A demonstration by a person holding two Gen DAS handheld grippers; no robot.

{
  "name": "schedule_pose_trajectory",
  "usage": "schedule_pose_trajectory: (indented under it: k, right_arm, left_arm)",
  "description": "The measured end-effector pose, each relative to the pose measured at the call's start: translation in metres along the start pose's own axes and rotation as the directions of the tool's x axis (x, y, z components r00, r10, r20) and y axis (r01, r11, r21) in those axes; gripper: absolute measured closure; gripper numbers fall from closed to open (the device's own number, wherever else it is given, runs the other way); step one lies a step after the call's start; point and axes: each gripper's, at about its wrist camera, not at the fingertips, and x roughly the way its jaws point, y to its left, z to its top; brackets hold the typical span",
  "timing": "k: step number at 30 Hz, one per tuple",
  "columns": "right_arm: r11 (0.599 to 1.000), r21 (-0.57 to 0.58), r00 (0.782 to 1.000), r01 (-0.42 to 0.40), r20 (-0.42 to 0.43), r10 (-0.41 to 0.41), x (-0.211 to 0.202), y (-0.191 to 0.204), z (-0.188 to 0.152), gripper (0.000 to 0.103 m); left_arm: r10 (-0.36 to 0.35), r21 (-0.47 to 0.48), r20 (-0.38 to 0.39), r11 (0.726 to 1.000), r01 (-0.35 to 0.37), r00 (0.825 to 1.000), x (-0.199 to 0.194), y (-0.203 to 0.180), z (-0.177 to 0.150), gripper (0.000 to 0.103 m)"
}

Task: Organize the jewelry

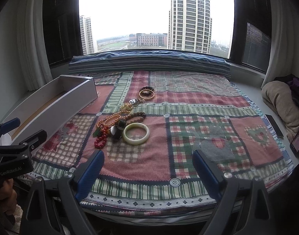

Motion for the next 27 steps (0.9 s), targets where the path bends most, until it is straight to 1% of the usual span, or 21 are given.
schedule_pose_trajectory:
  k: [2,7,10,13,16,20,27]
  right_arm:
    - [1.0,-0.002,1.0,0.007,0.002,-0.007,0.0,-0.001,0.0,0.01]
    - [1.0,-0.009,1.0,0.013,0.005,-0.013,0.001,-0.001,0.002,0.01]
    - [1.0,-0.014,1.0,0.011,0.0,-0.011,0.002,0.0,0.001,0.01]
    - [1.0,-0.025,1.0,0.011,-0.003,-0.012,0.003,0.001,0.002,0.01]
    - [0.999,-0.032,1.0,0.014,-0.003,-0.014,0.003,0.002,0.002,0.01]
    - [0.999,-0.031,1.0,0.025,0.004,-0.025,0.002,-0.001,0.002,0.01]
    - [1.0,-0.018,1.0,0.016,-0.015,-0.016,0.008,-0.004,-0.001,0.01]
  left_arm:
    - [0.001,0.003,-0.011,1.0,-0.001,1.0,0.002,-0.001,0.0,0.0]
    - [0.03,0.001,-0.029,1.0,-0.03,0.999,0.008,-0.001,-0.002,0.0]
    - [0.013,-0.002,-0.045,1.0,-0.013,0.999,0.011,0.0,-0.002,0.0]
    - [0.01,0.02,-0.062,1.0,-0.009,0.998,0.014,-0.004,-0.004,0.001]
    - [-0.012,0.036,-0.078,0.999,0.015,0.997,0.017,-0.009,-0.006,0.001]
    - [-0.033,0.046,-0.131,0.998,0.039,0.991,0.024,-0.011,-0.01,0.001]
    - [-0.011,0.046,-0.124,0.999,0.017,0.992,0.025,-0.005,-0.01,0.001]
